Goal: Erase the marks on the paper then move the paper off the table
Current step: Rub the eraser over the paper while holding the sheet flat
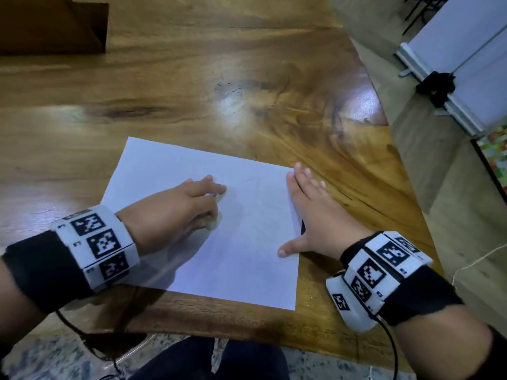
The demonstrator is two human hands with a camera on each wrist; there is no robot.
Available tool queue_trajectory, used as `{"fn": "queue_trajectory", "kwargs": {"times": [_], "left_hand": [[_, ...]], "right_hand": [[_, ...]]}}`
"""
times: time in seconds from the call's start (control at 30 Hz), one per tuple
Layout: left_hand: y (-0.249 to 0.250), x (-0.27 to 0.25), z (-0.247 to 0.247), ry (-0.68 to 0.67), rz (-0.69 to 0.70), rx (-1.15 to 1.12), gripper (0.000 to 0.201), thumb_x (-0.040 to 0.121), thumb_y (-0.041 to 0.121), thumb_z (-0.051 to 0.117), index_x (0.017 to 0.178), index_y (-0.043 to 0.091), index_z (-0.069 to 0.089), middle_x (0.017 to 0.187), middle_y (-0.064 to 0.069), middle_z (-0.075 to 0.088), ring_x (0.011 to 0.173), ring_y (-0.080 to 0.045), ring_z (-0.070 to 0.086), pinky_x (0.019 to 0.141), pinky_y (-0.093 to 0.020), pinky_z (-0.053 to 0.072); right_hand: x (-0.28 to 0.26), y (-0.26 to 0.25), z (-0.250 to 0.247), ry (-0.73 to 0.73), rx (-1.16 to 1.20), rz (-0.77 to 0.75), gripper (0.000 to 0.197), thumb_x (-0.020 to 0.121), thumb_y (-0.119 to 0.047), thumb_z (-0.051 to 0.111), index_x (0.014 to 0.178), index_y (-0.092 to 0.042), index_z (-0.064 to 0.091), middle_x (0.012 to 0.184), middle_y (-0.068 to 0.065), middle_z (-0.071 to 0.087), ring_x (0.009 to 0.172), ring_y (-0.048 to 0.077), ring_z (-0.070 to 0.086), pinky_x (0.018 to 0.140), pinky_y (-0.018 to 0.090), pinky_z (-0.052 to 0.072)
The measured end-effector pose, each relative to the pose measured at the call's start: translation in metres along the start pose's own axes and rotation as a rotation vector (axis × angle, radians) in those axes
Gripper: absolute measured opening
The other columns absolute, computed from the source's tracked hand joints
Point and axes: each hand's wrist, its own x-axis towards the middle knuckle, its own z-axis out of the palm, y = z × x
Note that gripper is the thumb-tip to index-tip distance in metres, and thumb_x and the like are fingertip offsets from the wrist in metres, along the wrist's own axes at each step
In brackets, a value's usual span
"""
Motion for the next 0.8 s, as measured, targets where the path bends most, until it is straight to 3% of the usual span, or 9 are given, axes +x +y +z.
{"fn": "queue_trajectory", "kwargs": {"times": [0.1,0.2,0.27,0.33,0.43,0.5,0.6,0.8], "left_hand": [[0.001,-0.001,-0.001,0.041,-0.051,-0.066,0.013,0.084,-0.001,0.055,0.089,0.009,0.062,0.141,-0.006,0.042,0.138,-0.030,0.027,0.111,-0.038,0.014],[0.002,0.000,0.000,0.016,-0.040,-0.020,0.010,0.081,-0.001,0.057,0.086,0.007,0.061,0.135,-0.012,0.050,0.132,-0.033,0.037,0.108,-0.035,0.015],[0.007,0.005,-0.006,0.085,-0.110,-0.128,0.013,0.082,0.004,0.055,0.093,0.008,0.061,0.121,-0.008,0.058,0.119,-0.029,0.051,0.103,-0.027,0.030],[0.011,0.010,-0.013,0.108,-0.080,-0.115,0.014,0.080,0.007,0.058,0.093,0.010,0.063,0.111,-0.007,0.058,0.101,-0.029,0.056,0.087,-0.026,0.045],[0.013,0.029,-0.029,0.115,-0.085,-0.016,0.014,0.077,0.014,0.067,0.090,0.013,0.067,0.096,-0.008,0.055,0.084,-0.028,0.053,0.073,-0.024,0.036],[0.017,0.051,-0.037,0.145,-0.220,-0.049,0.021,0.079,0.020,0.065,0.099,0.014,0.065,0.089,-0.003,0.051,0.077,-0.022,0.048,0.068,-0.021,0.029],[0.022,0.078,-0.040,0.180,-0.351,-0.079,0.026,0.080,0.021,0.065,0.105,0.013,0.063,0.085,-0.003,0.058,0.077,-0.017,0.046,0.070,-0.022,0.032],[0.031,0.090,-0.034,0.141,-0.261,-0.034,0.016,0.080,0.015,0.061,0.095,0.009,0.066,0.085,-0.004,0.052,0.081,-0.024,0.051,0.072,-0.028,0.040]], "right_hand": [[0.001,-0.004,0.001,0.009,-0.017,-0.014,0.136,0.064,-0.060,0.074,0.146,-0.009,-0.022,0.149,0.003,-0.037,0.138,0.014,-0.031,0.114,0.030,-0.017],[0.004,-0.011,0.001,0.023,-0.024,-0.058,0.132,0.067,-0.058,0.074,0.147,-0.011,-0.021,0.150,0.001,-0.037,0.139,0.013,-0.030,0.116,0.029,-0.013],[0.006,-0.017,0.002,0.014,0.021,-0.085,0.130,0.068,-0.056,0.074,0.148,-0.014,-0.019,0.151,-0.004,-0.034,0.140,0.010,-0.027,0.116,0.026,-0.008],[0.006,-0.021,0.003,0.027,0.039,-0.086,0.130,0.066,-0.058,0.074,0.149,-0.016,-0.017,0.153,-0.007,-0.030,0.141,0.010,-0.024,0.114,0.025,-0.006],[0.007,-0.025,0.003,0.054,0.030,-0.064,0.128,0.065,-0.060,0.074,0.150,-0.021,-0.014,0.154,-0.008,-0.026,0.142,0.012,-0.020,0.115,0.029,0.000],[0.008,-0.027,0.003,0.055,-0.002,-0.049,0.128,0.064,-0.063,0.072,0.150,-0.024,-0.015,0.155,-0.007,-0.025,0.143,0.015,-0.018,0.116,0.033,0.003],[0.010,-0.028,0.003,0.052,-0.036,-0.040,0.129,0.063,-0.065,0.071,0.149,-0.023,-0.015,0.155,-0.004,-0.024,0.143,0.018,-0.016,0.116,0.033,0.004],[0.010,-0.029,0.004,0.052,-0.034,-0.036,0.129,0.063,-0.064,0.073,0.150,-0.023,-0.014,0.155,-0.003,-0.022,0.143,0.019,-0.014,0.116,0.033,0.006]]}}
